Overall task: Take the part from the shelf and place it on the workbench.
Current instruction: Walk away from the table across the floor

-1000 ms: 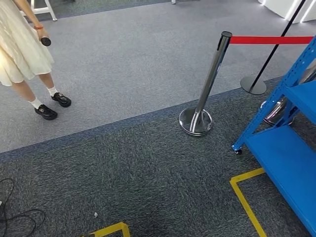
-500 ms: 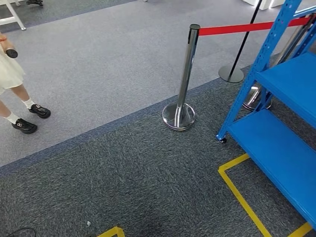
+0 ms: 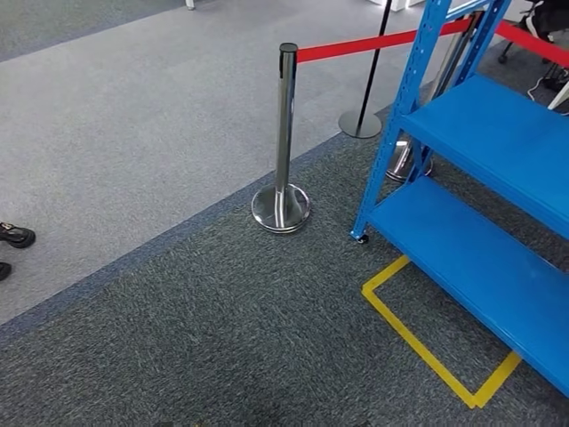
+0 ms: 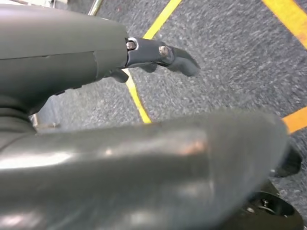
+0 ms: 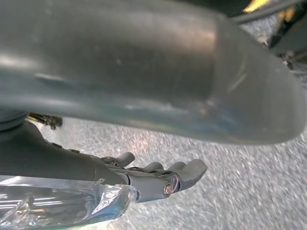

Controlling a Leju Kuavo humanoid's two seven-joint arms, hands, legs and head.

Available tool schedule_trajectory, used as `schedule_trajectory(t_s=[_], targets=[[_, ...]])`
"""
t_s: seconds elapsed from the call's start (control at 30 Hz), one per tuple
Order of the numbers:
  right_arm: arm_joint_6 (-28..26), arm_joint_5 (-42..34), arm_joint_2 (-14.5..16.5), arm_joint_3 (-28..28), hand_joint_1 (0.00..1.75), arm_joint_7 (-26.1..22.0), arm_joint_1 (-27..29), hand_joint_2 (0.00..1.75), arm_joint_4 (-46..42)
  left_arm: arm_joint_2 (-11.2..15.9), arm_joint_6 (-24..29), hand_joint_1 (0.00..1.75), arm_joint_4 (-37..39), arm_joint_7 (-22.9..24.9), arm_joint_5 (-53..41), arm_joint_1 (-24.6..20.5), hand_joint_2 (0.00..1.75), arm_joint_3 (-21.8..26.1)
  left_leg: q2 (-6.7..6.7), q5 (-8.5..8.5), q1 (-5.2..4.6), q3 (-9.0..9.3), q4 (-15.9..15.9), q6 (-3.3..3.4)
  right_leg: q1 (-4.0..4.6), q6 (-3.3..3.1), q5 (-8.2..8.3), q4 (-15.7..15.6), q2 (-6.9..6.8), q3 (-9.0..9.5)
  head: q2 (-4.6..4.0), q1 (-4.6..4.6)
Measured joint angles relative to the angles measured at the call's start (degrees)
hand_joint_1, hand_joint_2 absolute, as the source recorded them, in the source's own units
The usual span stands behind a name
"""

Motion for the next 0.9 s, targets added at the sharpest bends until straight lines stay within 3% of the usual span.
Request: schedule_trajectory(t_s=[0.07, 0.1, 0.17, 0.2, 0.23, 0.27, 0.33, 0.4, 0.47, 0.53, 0.57, 0.63, 0.7, 0.73, 0.8, 0.83, 0.9], targets=[[-0.01, 0.01, 0.01, -0.04, 0.00, 0.07, 0.13, 0.00, 0.00, -0.03, 0.07, 0.00, 0.00, 0.04, -0.10, 0.07, 0.00, -0.01, 1.32, 0.15, -0.02, 0.05, -0.18, 0.80, 0.13, 0.33, -2.15, 3.34, -2.91, -1.59, -0.01, 0.45], [-0.02, 0.01, 0.02, -0.06, 0.00, 0.09, 0.05, 0.00, 0.00, -0.03, 0.09, 0.00, 0.00, 0.05, -0.13, 0.16, 0.00, -0.01, 2.05, 0.11, -0.18, 0.07, -0.18, 1.02, 0.21, 0.41, -4.13, 6.80, -4.70, -3.18, 0.00, 0.66], [-0.02, 0.02, 0.02, -0.08, 0.00, 0.11, -0.16, 0.00, 0.00, 0.00, 0.10, 0.00, 0.00, 0.09, -0.13, 0.35, 0.00, -0.01, 3.68, 0.00, -0.46, 0.10, -0.16, 1.23, 0.22, 0.56, -7.57, 14.20, -6.22, -6.58, 0.00, 0.84], [-0.01, 0.02, 0.02, -0.08, 0.00, 0.12, -0.14, 0.00, 0.00, 0.02, 0.10, 0.00, 0.00, 0.11, -0.12, 0.39, 0.00, -0.01, 4.45, -0.07, -0.54, 0.14, -0.15, 1.27, 0.22, 0.58, -8.01, 16.03, -6.45, -7.32, 0.00, 0.84], [-0.01, 0.03, 0.02, -0.09, 0.00, 0.14, -0.05, 0.00, 0.00, 0.02, 0.10, 0.00, 0.00, 0.13, -0.14, 0.38, 0.00, -0.01, 5.10, -0.15, -0.58, 0.24, -0.14, 1.25, 0.22, 0.56, -7.32, 15.56, -6.59, -6.88, -0.01, 0.84], [0.00, 0.03, 0.02, -0.11, 0.00, 0.16, 0.03, 0.00, 0.00, 0.01, 0.07, 0.00, 0.00, 0.13, -0.20, 0.35, 0.00, -0.02, 5.68, -0.27, -0.60, 0.40, -0.13, 1.17, 0.23, 0.49, -5.73, 12.83, -6.88, -5.25, -0.01, 0.85], [0.01, 0.04, 0.02, -0.17, 0.00, 0.21, 0.02, 0.00, 0.00, -0.02, -0.05, 0.00, 0.00, 0.13, -0.42, 0.30, 0.00, -0.04, 6.72, -0.64, -0.74, 0.90, -0.12, 0.76, 0.38, 0.14, -2.50, 4.89, -8.90, -0.67, -0.01, 0.83], [0.03, 0.04, 0.02, -0.20, 0.00, 0.26, -0.22, 0.00, 0.00, 0.02, -0.15, 0.00, 0.00, 0.13, -0.67, 0.27, 0.00, -0.06, 7.60, -0.96, -0.95, 1.29, -0.09, 0.19, 0.65, -0.42, -1.38, 0.69, -10.40, 1.69, -0.01, 0.79], [0.05, 0.03, 0.02, -0.22, 0.00, 0.30, -0.35, 0.00, 0.00, 0.04, -0.15, 0.00, 0.00, 0.13, -0.89, 0.23, 0.00, -0.09, 8.42, -1.05, -0.94, 1.54, -0.20, -0.36, 0.81, -1.04, -1.33, 0.39, -9.55, 1.59, -0.01, 0.76], [0.07, 0.00, 0.03, -0.25, 0.00, 0.34, -0.31, 0.00, 0.00, 0.03, -0.14, 0.00, 0.00, 0.14, -1.04, 0.18, 0.00, -0.11, 7.34, -1.85, -0.74, 1.41, 0.50, -1.03, 0.62, -1.68, -1.07, 0.10, -8.35, 1.59, -0.01, 0.67], [0.07, -0.01, 0.03, -0.25, 0.00, 0.37, -0.36, 0.00, 0.00, 0.02, -0.13, 0.00, 0.00, 0.16, -1.09, 0.18, 0.00, -0.11, 6.18, -3.09, -0.67, 0.64, 2.29, -1.32, 0.45, -1.98, -0.92, -0.06, -7.77, 1.64, -0.01, 0.62], [0.07, -0.01, 0.08, -0.25, 0.00, 0.40, -0.50, 0.00, 0.00, 0.03, -0.10, 0.00, 0.00, 0.27, -1.14, 0.21, 0.00, -0.11, 4.04, -6.57, -0.60, -2.67, 9.04, -1.60, 0.30, -2.34, -0.76, -0.13, -6.57, 1.60, -0.01, 0.45], [0.07, -0.01, 0.12, -0.25, 0.00, 0.48, -0.53, 0.00, 0.00, 0.08, -0.09, 0.00, 0.00, 0.43, -1.15, 0.31, 0.00, -0.11, 3.66, -8.25, -0.59, -6.02, 15.04, -1.65, 0.28, -2.46, -0.74, -0.13, -5.16, 1.55, -0.01, 0.40], [0.07, -0.03, 0.13, -0.26, 0.00, 0.57, -0.47, 0.00, 0.00, 0.09, -0.09, 0.00, 0.00, 0.47, -1.15, 0.33, 0.00, -0.11, 3.59, -7.48, -0.57, -6.55, 15.45, -1.62, 0.25, -2.45, -0.73, -0.12, -4.40, 1.56, -0.01, 0.42], [0.07, -0.07, 0.14, -0.27, 0.00, 0.75, -0.39, 0.00, 0.00, 0.11, -0.09, 0.00, 0.00, 0.48, -1.23, 0.32, 0.00, -0.11, 2.83, -3.46, -0.39, -4.59, 10.34, -1.56, 0.12, -2.26, -0.65, -0.11, -2.87, 1.62, -0.01, 0.42], [0.07, -0.10, 0.15, -0.27, 0.00, 0.80, -0.41, 0.00, 0.00, 0.10, -0.09, 0.00, 0.00, 0.48, -1.27, 0.29, 0.00, -0.11, 1.43, -1.55, -0.18, -2.91, 6.50, -1.58, 0.13, -2.03, -0.62, -0.03, -2.16, 1.56, 0.00, 0.37], [0.07, -0.17, 0.15, -0.27, 0.00, 0.82, -0.52, 0.00, 0.00, 0.05, -0.10, 0.00, 0.00, 0.48, -1.33, 0.20, 0.00, -0.11, -1.01, 0.02, 0.20, -0.60, 1.27, -1.49, 0.17, -1.37, -0.54, 0.14, -0.87, 1.15, 0.00, 0.27]])
